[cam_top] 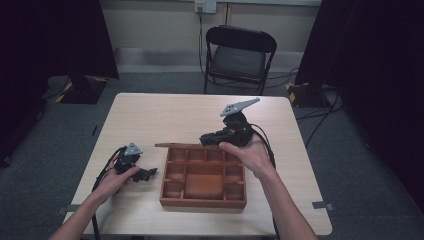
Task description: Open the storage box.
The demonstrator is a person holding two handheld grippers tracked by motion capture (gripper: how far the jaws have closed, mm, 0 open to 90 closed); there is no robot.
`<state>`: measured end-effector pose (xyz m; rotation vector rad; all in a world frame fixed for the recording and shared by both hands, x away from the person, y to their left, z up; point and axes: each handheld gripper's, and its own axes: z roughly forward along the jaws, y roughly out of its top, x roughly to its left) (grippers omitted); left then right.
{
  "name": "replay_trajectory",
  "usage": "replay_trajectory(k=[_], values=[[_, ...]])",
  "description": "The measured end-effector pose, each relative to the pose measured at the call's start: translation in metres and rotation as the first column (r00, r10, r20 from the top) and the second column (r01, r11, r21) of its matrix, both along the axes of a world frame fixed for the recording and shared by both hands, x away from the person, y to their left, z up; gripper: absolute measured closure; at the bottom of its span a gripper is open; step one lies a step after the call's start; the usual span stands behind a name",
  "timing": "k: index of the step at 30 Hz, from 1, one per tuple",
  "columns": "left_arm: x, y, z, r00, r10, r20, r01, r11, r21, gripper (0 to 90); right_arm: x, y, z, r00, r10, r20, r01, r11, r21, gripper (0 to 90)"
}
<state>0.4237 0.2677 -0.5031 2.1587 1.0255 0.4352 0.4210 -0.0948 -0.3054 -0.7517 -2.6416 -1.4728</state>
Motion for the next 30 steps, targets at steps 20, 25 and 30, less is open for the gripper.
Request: replay_trajectory(k=[20,25,30], values=[[0.0000,0.0001,0.0002,1.0000,-0.001,-0.002,0.001,1.0000,0.001,0.0,0.0066,-0.0013,0.0028,0.9999,-0.007,-0.008,0.008,1.000,0.017,83.0],[0.0000,0.0001,0.0002,1.0000,-0.001,-0.002,0.001,1.0000,0.001,0.0,0.0074,-0.0015,0.0028,0.9999,-0.005,-0.011,0.005,1.000,0.018,83.1],[0.0000,0.0001,0.0002,1.0000,-0.001,-0.002,0.001,1.0000,0.001,0.0,0.0088,-0.0018,0.0026,0.9999,0.002,-0.012,-0.002,1.000,0.022,83.0]])
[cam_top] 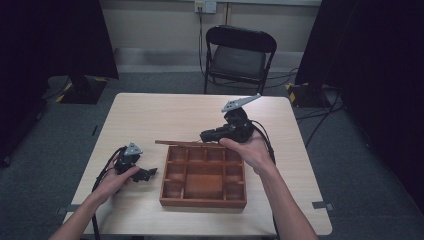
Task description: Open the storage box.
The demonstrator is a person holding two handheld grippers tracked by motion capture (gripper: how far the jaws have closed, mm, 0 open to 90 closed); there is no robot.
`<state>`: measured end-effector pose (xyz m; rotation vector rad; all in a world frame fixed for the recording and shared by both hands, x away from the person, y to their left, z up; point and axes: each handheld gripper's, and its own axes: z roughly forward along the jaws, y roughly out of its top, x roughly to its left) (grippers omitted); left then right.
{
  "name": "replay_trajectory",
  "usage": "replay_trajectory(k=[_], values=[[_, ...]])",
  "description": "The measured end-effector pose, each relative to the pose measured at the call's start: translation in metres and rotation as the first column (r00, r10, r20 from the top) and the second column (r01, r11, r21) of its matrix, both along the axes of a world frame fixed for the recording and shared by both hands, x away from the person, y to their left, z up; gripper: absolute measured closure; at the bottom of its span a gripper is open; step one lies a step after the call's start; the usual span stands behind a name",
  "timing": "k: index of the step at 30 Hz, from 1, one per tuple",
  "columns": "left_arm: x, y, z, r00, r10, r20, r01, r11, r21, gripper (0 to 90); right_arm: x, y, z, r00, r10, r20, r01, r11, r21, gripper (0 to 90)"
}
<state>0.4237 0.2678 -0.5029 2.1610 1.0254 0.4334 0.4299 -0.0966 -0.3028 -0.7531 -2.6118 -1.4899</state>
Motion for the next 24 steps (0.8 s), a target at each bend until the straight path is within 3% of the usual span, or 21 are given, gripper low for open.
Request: replay_trajectory(k=[24], values=[[-0.0007,0.0003,0.0003,1.0000,0.002,0.002,-0.002,1.0000,0.007,0.0,0.0035,-0.0019,0.0004,1.0000,-0.009,0.000,0.009,1.000,0.020,83.3]])
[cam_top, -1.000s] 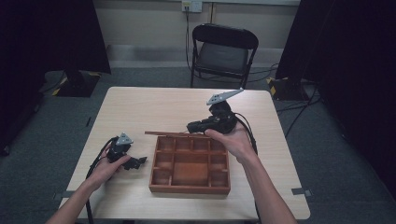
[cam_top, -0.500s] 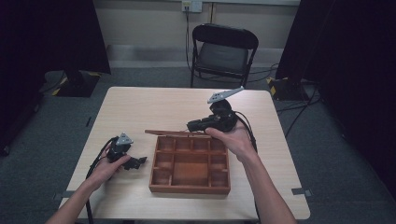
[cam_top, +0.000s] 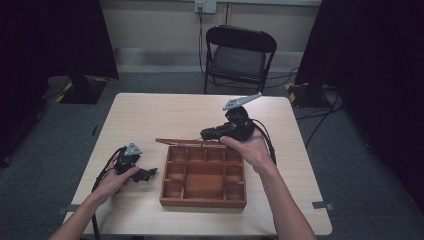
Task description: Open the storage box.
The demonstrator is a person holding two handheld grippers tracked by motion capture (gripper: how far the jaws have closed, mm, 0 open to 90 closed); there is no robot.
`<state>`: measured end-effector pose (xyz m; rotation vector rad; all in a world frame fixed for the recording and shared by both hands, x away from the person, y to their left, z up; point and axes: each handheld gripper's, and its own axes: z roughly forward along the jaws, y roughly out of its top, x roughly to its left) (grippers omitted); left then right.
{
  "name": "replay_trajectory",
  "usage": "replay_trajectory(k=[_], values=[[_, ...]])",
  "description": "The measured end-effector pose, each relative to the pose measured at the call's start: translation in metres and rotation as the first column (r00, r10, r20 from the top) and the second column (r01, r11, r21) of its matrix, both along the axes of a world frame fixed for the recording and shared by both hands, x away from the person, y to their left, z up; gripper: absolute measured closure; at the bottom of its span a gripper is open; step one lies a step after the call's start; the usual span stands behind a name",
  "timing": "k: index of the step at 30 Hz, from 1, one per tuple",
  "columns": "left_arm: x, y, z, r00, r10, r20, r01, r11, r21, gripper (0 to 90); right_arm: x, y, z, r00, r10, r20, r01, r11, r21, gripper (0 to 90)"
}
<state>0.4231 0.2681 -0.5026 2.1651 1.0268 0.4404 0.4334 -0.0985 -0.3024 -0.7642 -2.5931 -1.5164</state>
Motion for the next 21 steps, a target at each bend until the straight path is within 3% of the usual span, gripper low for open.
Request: replay_trajectory(k=[21], values=[[-0.0001,0.0000,0.0000,1.0000,0.001,0.000,-0.001,1.0000,0.000,0.0,-0.0005,-0.0007,0.0004,0.9996,-0.027,0.013,0.026,1.000,0.011,83.6]])
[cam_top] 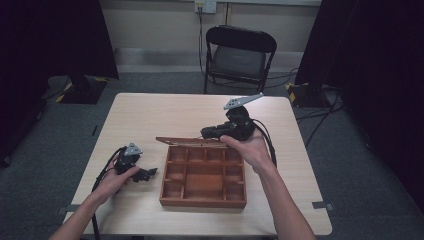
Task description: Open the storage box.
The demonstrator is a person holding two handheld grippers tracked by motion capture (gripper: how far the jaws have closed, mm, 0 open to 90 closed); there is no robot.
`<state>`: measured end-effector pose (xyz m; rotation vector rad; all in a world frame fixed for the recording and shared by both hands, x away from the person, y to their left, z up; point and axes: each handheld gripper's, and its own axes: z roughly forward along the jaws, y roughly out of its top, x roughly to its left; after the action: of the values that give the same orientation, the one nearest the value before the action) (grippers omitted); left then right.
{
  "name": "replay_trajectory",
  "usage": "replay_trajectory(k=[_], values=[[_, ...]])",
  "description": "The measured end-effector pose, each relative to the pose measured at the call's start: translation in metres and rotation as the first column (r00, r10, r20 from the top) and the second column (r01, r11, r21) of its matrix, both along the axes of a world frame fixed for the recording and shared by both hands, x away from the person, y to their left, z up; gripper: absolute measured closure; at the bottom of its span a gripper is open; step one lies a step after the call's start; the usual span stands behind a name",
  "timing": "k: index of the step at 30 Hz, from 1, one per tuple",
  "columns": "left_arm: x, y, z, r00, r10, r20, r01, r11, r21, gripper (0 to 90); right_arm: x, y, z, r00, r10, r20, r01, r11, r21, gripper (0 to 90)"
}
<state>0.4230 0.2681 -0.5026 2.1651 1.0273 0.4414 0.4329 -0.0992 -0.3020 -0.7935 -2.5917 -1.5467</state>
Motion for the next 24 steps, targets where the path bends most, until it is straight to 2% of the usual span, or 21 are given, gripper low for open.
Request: replay_trajectory(k=[24], values=[[0.0001,0.0000,0.0000,1.0000,-0.001,0.000,0.001,1.0000,-0.001,0.0,-0.0004,0.0003,-0.0003,1.0000,0.009,-0.003,-0.009,1.000,-0.005,83.5]])
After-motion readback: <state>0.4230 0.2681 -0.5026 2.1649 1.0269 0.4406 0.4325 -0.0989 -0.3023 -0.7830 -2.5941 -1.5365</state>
